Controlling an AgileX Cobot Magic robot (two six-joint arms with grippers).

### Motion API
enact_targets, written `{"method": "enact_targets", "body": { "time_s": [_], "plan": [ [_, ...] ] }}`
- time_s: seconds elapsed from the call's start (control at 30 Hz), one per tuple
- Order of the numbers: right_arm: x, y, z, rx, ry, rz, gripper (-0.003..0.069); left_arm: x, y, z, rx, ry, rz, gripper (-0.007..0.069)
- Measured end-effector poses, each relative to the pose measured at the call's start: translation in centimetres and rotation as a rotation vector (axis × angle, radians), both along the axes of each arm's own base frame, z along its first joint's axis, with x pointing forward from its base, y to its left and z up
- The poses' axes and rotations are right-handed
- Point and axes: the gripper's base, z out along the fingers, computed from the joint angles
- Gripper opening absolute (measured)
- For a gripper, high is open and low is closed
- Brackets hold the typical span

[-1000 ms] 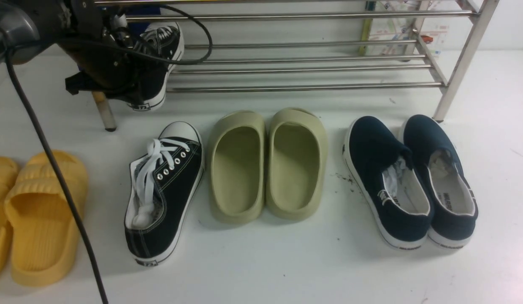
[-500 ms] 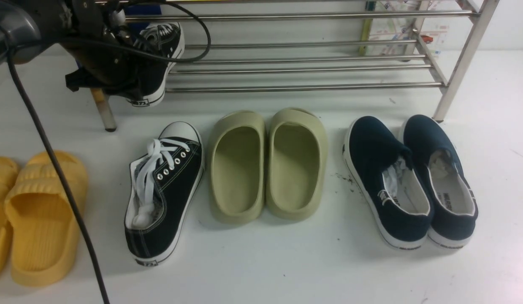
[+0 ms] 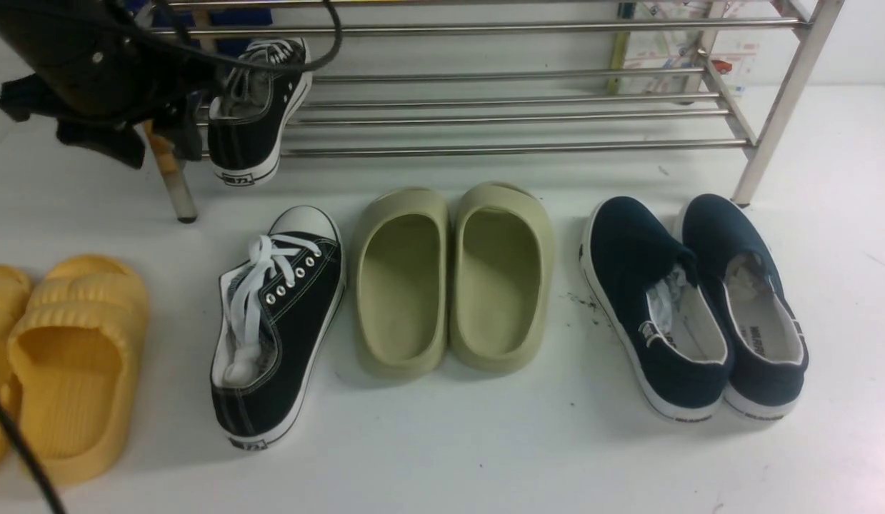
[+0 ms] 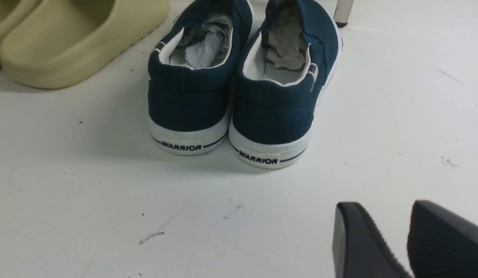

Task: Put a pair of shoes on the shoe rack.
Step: Use the left arm to grab the shoe closest to it

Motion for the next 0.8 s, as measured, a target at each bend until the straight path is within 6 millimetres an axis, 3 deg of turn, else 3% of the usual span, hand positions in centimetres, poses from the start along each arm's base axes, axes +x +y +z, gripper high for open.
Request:
{"method": "enact_targets", "body": {
  "time_s": [0.07, 0.13, 0.2, 0.33, 0.5, 0.8],
  "plan": [
    [0.0, 0.0, 0.0, 0.000, 0.000, 0.000, 0.0239, -1.5, 0.1, 0.3, -0.002, 0.002, 0.006, 0.0400],
    [0.0, 0.0, 0.0, -0.001, 0.000, 0.000, 0.0239, -4.4, 0.3, -1.0, -0.015, 0.041, 0.040, 0.0400],
    [0.0, 0.0, 0.0, -0.001, 0.000, 0.000, 0.0239, -6.1, 0.4, -3.0, -0.028, 0.076, 0.068, 0.0401],
    [0.0, 0.0, 0.0, -0.001, 0.000, 0.000, 0.0239, -7.3, 0.4, -7.6, -0.047, 0.136, 0.100, 0.0402],
    [0.0, 0.0, 0.0, -0.001, 0.000, 0.000, 0.0239, -7.2, 0.0, -10.7, -0.105, 0.117, 0.130, 0.0402],
    [0.0, 0.0, 0.0, -0.001, 0.000, 0.000, 0.0239, -4.2, -0.5, -16.3, -0.136, 0.181, 0.139, 0.0395]
  ]
}}
